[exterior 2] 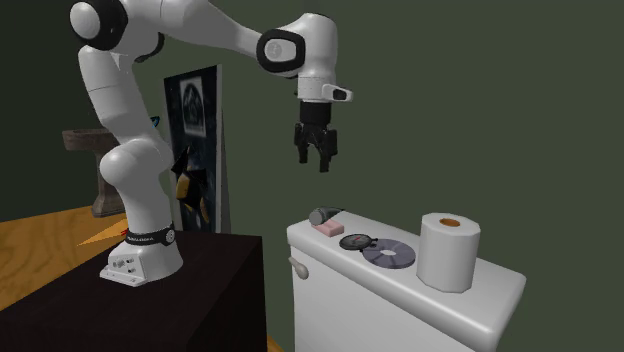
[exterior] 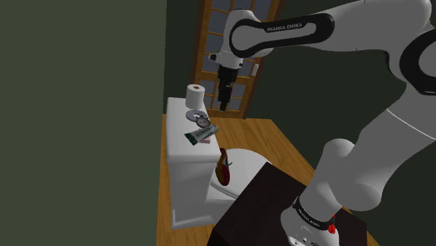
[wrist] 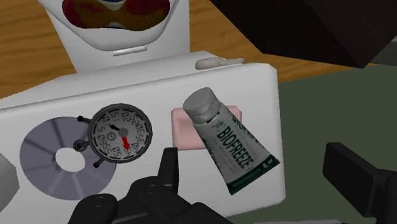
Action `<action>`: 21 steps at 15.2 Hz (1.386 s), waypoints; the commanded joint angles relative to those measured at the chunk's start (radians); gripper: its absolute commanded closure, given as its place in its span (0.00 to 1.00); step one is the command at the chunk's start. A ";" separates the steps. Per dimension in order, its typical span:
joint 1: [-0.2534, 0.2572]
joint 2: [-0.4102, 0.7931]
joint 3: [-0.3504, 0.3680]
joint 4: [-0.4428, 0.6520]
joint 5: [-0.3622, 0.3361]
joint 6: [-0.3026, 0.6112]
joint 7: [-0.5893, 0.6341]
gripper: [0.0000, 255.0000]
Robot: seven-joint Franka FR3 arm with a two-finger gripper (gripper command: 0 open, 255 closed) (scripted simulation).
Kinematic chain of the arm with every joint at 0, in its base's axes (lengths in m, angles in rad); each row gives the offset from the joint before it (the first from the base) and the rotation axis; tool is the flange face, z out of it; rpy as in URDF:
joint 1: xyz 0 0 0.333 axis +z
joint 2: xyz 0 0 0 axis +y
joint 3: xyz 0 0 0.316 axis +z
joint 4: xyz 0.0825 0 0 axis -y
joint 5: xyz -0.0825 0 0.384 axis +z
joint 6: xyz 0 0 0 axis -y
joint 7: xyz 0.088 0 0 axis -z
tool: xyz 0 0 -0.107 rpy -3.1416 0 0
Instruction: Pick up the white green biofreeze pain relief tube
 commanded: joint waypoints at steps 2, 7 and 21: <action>0.027 0.106 -0.009 0.039 0.024 0.004 -0.166 0.00; 0.059 0.277 0.014 0.102 0.052 0.013 -0.402 0.00; 0.064 0.374 0.031 0.074 0.069 0.108 -0.480 1.00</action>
